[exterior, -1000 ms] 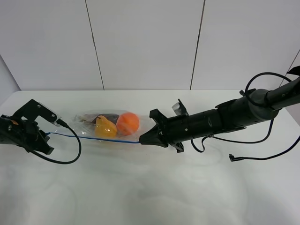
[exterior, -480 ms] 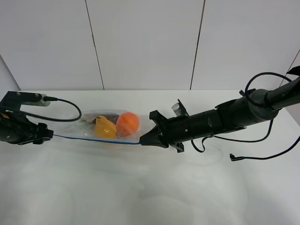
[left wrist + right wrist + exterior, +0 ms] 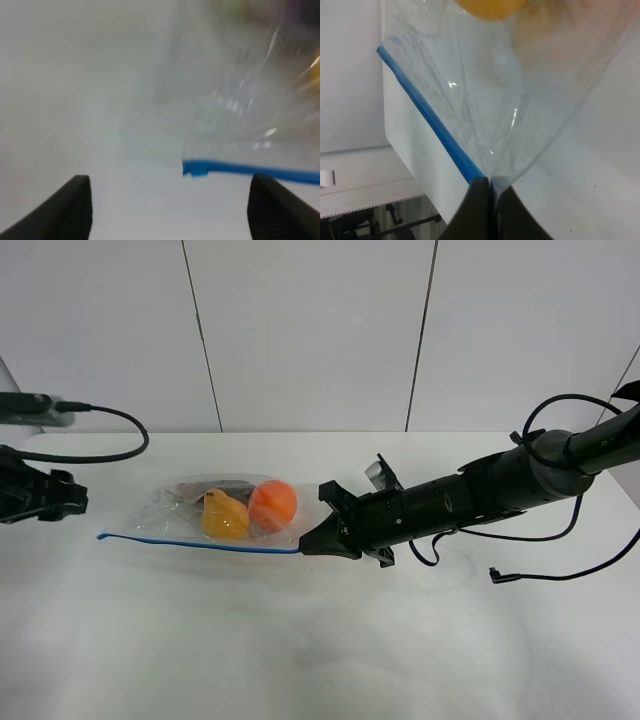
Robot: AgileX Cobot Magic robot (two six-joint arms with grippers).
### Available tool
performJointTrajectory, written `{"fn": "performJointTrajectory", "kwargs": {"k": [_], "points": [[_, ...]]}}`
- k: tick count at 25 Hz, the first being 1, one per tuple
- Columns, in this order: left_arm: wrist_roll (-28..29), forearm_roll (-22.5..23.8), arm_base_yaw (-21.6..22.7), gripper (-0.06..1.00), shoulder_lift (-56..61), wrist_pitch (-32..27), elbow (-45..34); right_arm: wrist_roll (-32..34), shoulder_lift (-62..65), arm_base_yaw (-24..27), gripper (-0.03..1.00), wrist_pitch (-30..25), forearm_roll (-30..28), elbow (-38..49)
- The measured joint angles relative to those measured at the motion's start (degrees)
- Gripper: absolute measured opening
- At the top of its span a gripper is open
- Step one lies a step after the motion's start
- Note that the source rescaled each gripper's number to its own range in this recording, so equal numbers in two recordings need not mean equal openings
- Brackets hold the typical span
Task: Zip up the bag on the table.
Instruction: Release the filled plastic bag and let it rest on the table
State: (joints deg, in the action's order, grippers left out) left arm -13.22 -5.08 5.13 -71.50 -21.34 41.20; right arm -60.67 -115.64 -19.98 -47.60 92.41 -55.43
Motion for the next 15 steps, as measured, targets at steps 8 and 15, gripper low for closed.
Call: {"fn": "performJointTrajectory", "kwargs": {"k": [8, 15], "points": [[-0.6, -2.6, 0.0, 0.84, 18.9, -6.8, 0.2, 0.0, 0.0, 0.0, 0.00, 0.0, -0.9, 0.0], [-1.8, -3.2, -7.2, 0.84, 30.7, -7.8, -4.9, 0.0, 0.0, 0.0, 0.00, 0.0, -1.2, 0.0]]}}
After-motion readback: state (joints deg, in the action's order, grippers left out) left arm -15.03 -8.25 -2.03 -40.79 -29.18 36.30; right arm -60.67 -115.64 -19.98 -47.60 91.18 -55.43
